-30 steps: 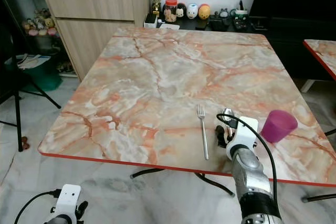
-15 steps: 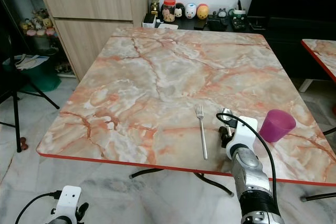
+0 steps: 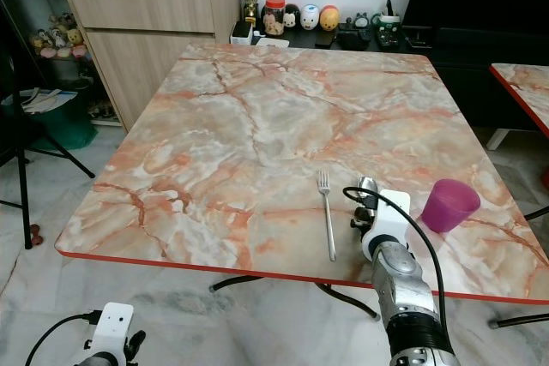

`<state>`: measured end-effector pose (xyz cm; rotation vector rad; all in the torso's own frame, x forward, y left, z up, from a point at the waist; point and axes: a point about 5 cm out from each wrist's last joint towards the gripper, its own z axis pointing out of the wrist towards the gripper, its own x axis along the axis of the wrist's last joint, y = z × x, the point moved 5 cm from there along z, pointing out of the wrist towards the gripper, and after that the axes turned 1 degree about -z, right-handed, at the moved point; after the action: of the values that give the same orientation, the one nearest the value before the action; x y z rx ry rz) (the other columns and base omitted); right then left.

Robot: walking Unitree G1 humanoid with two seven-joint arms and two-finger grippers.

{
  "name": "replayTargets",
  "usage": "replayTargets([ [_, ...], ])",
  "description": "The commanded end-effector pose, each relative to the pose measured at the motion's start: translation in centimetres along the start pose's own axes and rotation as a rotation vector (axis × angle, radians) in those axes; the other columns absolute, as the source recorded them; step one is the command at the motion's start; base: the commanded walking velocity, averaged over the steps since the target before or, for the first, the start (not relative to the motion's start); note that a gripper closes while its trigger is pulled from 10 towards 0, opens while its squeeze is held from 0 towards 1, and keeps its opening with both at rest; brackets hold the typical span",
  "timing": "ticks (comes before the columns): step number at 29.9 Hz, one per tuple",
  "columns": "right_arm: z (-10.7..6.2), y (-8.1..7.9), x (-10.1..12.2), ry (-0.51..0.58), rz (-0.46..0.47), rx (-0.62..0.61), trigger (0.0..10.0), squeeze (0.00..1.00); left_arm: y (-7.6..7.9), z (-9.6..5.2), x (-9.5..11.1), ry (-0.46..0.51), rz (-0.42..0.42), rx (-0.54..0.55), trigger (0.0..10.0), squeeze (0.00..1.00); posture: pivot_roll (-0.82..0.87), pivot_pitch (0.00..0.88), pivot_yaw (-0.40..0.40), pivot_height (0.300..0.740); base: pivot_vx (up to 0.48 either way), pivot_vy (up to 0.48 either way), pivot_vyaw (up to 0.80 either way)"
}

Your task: Setting the table

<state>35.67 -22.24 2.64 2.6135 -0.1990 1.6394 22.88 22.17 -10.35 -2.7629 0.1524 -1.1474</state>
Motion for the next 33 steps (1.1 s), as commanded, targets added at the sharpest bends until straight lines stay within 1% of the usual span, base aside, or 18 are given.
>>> replayTargets([
  [1, -0.2, 0.2, -1.5, -0.055, -0.017, -0.004, 0.0, 0.0, 0.0, -0.2, -0.8, -0.03, 0.011, 0.0, 10.0, 0.0, -0.01, 0.0, -0.041, 0.74, 0.0, 0.0, 0.0],
  [14, -0.2, 0.2, -0.7, -0.021, -0.055, -0.021, 0.0, 0.0, 0.0, -0.2, -0.9, -0.033, 0.001, 0.002, 10.0, 0.0, -0.01, 0.0, -0.042, 0.74, 0.0, 0.0, 0.0],
  [16, -0.3, 0.6, 0.1, 0.015, -0.073, -0.047, 0.0, 0.0, 0.0, -0.1, -0.8, -0.028, 0.002, 0.001, 10.0, 0.0, -0.01, 0.0, -0.04, 0.74, 0.0, 0.0, 0.0],
  [17, -0.3, 0.6, 0.1, 0.015, -0.073, -0.047, 0.0, 0.0, 0.0, -0.1, -0.8, -0.028, 0.002, 0.001, 10.0, 0.0, -0.01, 0.0, -0.04, 0.74, 0.0, 0.0, 0.0],
  [18, -0.4, 0.9, 1.0, 0.062, -0.088, -0.072, 0.0, 0.0, 0.0, -0.1, -0.6, -0.024, 0.002, 0.002, 10.0, 0.0, -0.01, 0.0, -0.039, 0.74, 0.0, 0.0, 0.0],
  [19, -0.4, 1.0, 1.3, 0.08, -0.091, -0.079, 0.0, 0.0, 0.0, -0.1, -0.6, -0.023, 0.002, 0.002, 10.0, 0.0, -0.01, 0.0, -0.039, 0.74, 0.0, 0.0, 0.0],
  [20, -0.5, 1.1, 2.2, 0.124, -0.102, -0.093, 3.2, 0.0, 0.0, -0.1, -0.6, -0.022, 0.003, 0.002, 10.0, 0.0, -0.01, 0.0, -0.037, 0.74, 0.0, 0.0, 0.0],
  [21, -0.6, 1.2, 2.7, 0.146, -0.109, -0.1, 3.2, 0.0, 0.0, -0.1, -0.5, -0.022, 0.003, 0.002, 10.0, 0.0, -0.01, 0.0, -0.037, 0.74, 0.0, 0.0, 0.0],
  [22, -0.9, 1.3, 3.8, 0.206, -0.117, -0.115, 10.0, 0.0, 0.0, -0.1, -0.5, -0.019, 0.004, 0.002, 10.0, 0.0, -0.01, 0.0, -0.037, 0.74, 0.0, 0.0, 0.0],
  [26, -1.4, 1.1, 5.7, 0.3, -0.107, -0.113, 10.0, 0.0, 0.1, 0.0, -0.4, -0.017, 0.007, 0.001, 10.0, 0.0, -0.01, 0.0, -0.035, 0.74, 0.0, 0.0, 0.0],
  [27, -1.4, 1.1, 5.7, 0.3, -0.107, -0.113, 10.0, 0.0, 0.1, 0.0, -0.4, -0.017, 0.007, 0.001, 10.0, 0.0, -0.01, 0.0, -0.035, 0.74, 0.0, 0.0, 0.0],
  [28, -1.7, 0.9, 6.4, 0.344, -0.118, -0.107, 10.0, 0.0, 0.2, 0.0, -0.3, -0.015, 0.007, -0.001, 10.0, 0.0, -0.01, 0.0, -0.036, 0.74, 0.0, 0.0, 0.0],
  [30, -2.0, 0.7, 7.2, 0.39, -0.114, -0.096, 10.0, 0.0, 0.4, 0.0, -0.3, -0.013, 0.006, -0.004, 10.0, 0.0, -0.01, 0.0, -0.036, 0.74, 0.0, 0.0, 0.0],
  [31, -2.4, 0.6, 7.9, 0.434, -0.112, -0.094, 10.0, 0.0, 0.5, 0.0, -0.2, -0.011, 0.005, -0.005, 10.0, 0.0, -0.01, 0.0, -0.037, 0.74, 0.0, 0.0, 0.0],
  [33, -2.8, 0.1, 8.8, 0.485, -0.129, -0.074, 10.0, 0.0, 0.6, 0.0, -0.2, -0.01, 0.005, -0.007, 10.0, 0.0, -0.01, 0.0, -0.037, 0.74, 0.0, 0.0, 0.0],
])
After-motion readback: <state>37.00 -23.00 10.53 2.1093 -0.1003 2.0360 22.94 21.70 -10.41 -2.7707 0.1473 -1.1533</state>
